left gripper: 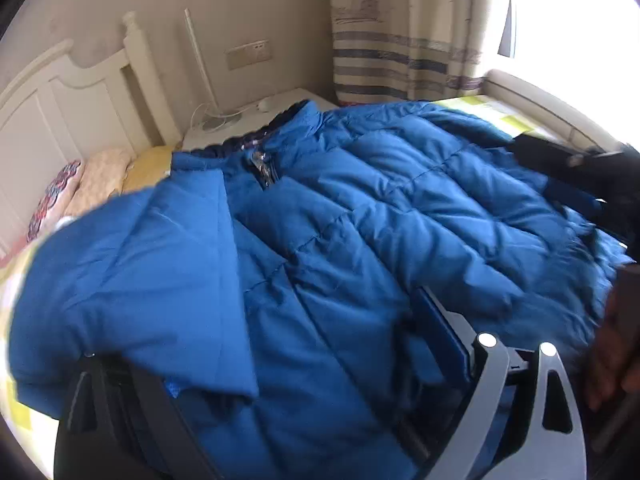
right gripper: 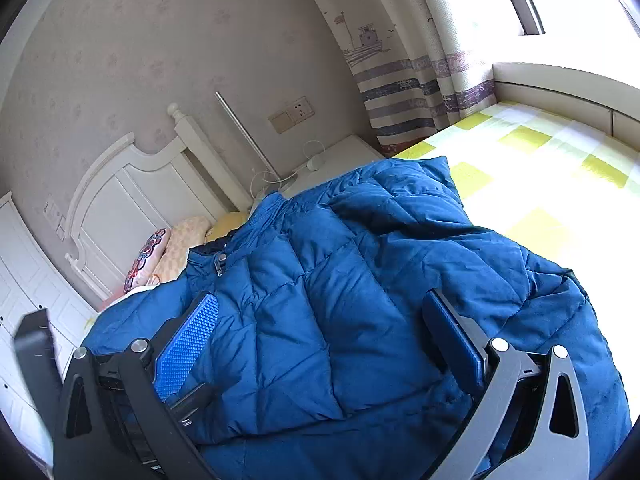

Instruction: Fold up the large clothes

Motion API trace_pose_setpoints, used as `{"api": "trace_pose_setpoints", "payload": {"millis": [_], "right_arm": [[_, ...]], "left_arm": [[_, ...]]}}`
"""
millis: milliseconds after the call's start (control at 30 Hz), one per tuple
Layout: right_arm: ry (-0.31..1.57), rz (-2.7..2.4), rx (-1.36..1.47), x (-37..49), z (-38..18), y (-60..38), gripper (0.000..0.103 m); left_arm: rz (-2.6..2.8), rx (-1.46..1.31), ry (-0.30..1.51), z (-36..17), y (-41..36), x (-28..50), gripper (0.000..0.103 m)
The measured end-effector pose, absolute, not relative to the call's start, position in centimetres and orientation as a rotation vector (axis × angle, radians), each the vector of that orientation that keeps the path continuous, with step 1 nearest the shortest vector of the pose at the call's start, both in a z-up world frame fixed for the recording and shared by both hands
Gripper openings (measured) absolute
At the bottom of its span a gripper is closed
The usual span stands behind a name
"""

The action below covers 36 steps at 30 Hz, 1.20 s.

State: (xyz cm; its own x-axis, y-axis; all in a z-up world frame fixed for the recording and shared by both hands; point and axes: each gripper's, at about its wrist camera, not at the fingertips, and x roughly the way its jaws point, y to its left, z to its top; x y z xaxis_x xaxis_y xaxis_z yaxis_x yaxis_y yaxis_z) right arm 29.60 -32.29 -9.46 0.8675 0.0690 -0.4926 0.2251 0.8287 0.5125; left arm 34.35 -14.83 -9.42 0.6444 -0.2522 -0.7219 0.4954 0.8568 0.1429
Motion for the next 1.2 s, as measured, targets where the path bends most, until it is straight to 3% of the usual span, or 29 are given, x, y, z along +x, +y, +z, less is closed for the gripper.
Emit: {"api": "trace_pose_setpoints", "payload": {"millis": [133,167,267,433,700,933,1200], "right_arm": [[0.507,-0.084,0.605,29.0,-9.6,-32.5,0.098],[0.507,-0.085,0.607,29.0,-9.6,-32.5,0.098],[0.512,-0.083,0.601,29.1,-9.7,-32.4,0.098],[0.531,-0.076,0.578,29.4,-9.7,-31.9,0.098],[0.617,-0.059,0.479,31.0,-9.6,-30.0,0.098],[0.646,0.144,-0.155,32.2,-6.1,-16.1,0.098],[0.712,0.182,-0.524,36.0,-7.6,-6.0,0.097]], "left_arm": [[-0.452,0.274,0.639,-3.8,-11.3,32.3,0.093],[-0.444,0.228,0.594,-2.4,-9.6,31.4,0.100],[-0.307,0.039,0.480,0.1,-2.1,29.4,0.101],[-0.143,-0.203,0.625,-3.8,7.1,30.7,0.094],[0.002,0.019,0.803,-9.0,5.1,33.1,0.096],[0.027,-0.077,0.829,-11.8,6.2,33.0,0.101],[0.012,-0.150,0.851,-12.3,7.3,33.5,0.101]]}}
